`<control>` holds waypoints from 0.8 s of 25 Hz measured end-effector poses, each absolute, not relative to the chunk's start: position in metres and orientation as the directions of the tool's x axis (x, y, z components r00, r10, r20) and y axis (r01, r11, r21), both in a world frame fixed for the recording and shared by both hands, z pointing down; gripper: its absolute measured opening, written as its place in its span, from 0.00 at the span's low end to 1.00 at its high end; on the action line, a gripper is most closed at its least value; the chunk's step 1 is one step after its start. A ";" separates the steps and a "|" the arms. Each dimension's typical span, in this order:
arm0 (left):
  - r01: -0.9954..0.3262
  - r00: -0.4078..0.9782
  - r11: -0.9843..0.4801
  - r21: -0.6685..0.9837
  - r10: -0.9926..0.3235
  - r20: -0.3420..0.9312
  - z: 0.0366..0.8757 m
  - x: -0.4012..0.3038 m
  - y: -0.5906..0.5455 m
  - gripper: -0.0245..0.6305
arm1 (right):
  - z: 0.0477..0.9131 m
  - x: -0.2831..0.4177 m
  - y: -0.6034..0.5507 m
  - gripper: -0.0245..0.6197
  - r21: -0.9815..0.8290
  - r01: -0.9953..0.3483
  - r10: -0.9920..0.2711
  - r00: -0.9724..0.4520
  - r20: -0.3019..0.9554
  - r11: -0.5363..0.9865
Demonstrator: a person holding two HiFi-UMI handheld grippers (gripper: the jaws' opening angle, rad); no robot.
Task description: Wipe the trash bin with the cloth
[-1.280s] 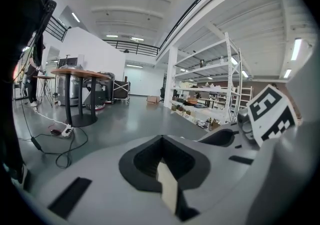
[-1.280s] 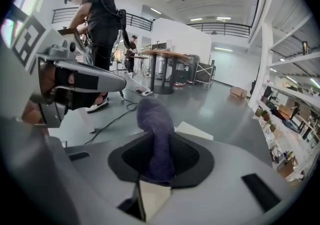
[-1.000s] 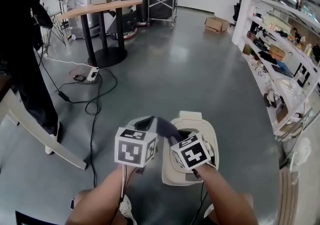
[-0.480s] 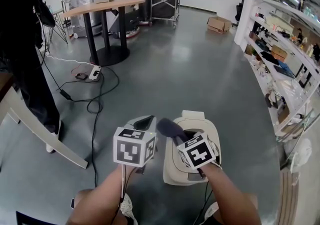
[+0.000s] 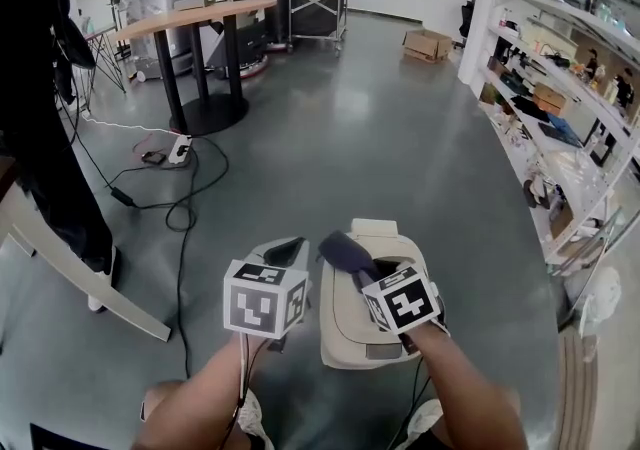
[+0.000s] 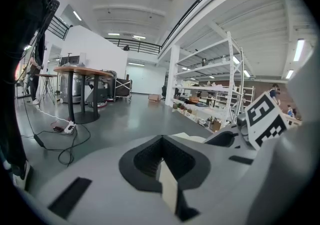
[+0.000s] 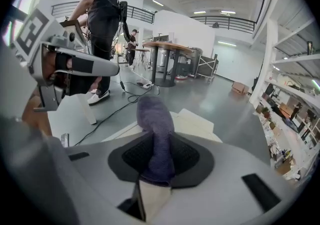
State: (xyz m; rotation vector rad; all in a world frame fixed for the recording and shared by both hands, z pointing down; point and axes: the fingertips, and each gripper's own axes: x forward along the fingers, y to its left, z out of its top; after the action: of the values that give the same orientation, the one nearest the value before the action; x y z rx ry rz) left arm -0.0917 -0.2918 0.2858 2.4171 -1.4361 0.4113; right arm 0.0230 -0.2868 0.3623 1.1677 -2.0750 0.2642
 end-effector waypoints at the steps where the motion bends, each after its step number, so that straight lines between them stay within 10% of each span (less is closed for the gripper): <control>1: -0.883 0.461 -0.457 0.110 -0.797 0.390 0.286 -0.091 -0.291 0.03 | 0.363 0.026 -0.287 0.19 0.167 -0.809 -0.659 -0.318 0.681 0.563; 20: -0.866 0.484 -0.493 0.088 -0.778 0.401 0.290 -0.068 -0.292 0.03 | 0.361 0.081 -0.284 0.19 0.202 -0.848 -0.697 -0.243 0.674 0.490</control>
State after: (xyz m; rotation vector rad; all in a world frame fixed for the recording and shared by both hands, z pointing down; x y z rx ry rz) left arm -0.0683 -0.2916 0.2900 2.4540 -1.3962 0.4506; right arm 0.0808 -0.2842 0.3609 1.2701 -2.0086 0.2638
